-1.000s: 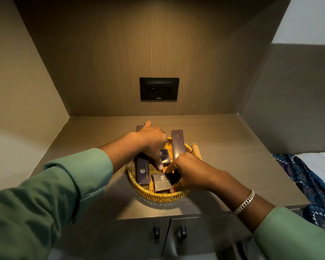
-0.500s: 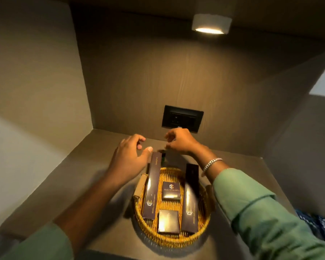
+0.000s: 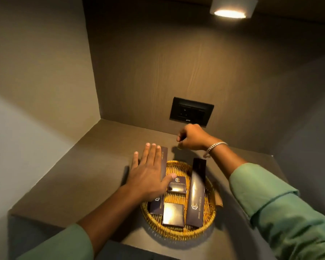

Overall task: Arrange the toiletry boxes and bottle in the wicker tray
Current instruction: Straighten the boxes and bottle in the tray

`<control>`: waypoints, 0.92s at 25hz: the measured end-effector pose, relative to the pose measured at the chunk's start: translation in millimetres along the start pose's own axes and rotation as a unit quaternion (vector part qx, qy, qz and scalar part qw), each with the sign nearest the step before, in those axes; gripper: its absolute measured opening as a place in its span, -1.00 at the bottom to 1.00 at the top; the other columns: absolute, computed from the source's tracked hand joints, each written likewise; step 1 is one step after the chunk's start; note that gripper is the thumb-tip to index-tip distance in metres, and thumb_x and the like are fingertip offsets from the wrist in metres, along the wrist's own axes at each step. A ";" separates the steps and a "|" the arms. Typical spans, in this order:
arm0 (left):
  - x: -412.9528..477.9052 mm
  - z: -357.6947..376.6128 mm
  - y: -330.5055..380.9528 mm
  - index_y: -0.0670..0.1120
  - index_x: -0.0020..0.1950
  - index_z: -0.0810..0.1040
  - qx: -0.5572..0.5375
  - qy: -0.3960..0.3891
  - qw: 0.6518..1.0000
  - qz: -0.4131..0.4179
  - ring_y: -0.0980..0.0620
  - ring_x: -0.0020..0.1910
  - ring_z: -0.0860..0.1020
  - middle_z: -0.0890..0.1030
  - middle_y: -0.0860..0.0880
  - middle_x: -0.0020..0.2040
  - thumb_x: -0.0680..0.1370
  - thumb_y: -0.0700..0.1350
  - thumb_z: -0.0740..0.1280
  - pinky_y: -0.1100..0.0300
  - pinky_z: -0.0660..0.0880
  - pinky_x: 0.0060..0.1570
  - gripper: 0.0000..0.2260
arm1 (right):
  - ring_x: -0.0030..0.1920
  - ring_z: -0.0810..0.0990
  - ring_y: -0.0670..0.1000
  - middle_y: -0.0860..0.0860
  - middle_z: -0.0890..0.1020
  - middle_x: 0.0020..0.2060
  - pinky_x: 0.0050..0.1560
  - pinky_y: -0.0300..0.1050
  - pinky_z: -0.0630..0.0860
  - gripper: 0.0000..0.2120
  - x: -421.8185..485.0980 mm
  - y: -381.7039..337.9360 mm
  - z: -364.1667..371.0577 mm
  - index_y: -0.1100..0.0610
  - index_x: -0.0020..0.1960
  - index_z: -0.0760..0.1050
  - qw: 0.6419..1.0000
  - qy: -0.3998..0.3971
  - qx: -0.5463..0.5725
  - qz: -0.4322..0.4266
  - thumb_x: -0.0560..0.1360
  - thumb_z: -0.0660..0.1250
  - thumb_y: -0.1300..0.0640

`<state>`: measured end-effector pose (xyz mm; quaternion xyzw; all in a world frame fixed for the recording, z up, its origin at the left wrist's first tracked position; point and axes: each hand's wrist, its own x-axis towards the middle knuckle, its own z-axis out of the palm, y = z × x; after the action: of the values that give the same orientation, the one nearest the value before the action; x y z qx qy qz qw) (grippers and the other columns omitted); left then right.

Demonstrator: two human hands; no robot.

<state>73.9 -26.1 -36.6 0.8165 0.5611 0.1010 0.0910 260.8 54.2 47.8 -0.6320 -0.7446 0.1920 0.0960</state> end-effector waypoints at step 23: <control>-3.8 -3.6 -2.3 -0.14 0.56 -0.28 0.034 -0.014 0.998 0.046 -0.09 0.55 -0.31 -0.26 -0.14 0.60 0.48 0.43 0.00 -0.09 -0.31 0.46 -0.08 | 0.29 0.50 0.11 0.12 0.50 0.35 0.19 -0.01 0.54 -0.41 -86.6 -12.3 31.2 0.05 0.47 0.32 0.998 0.028 -0.044 0.019 0.49 0.41 0.20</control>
<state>69.5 -28.7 -34.0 0.8452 0.5252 0.0744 0.0660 253.4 -37.2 33.1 -0.6545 -0.7375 0.1427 0.0854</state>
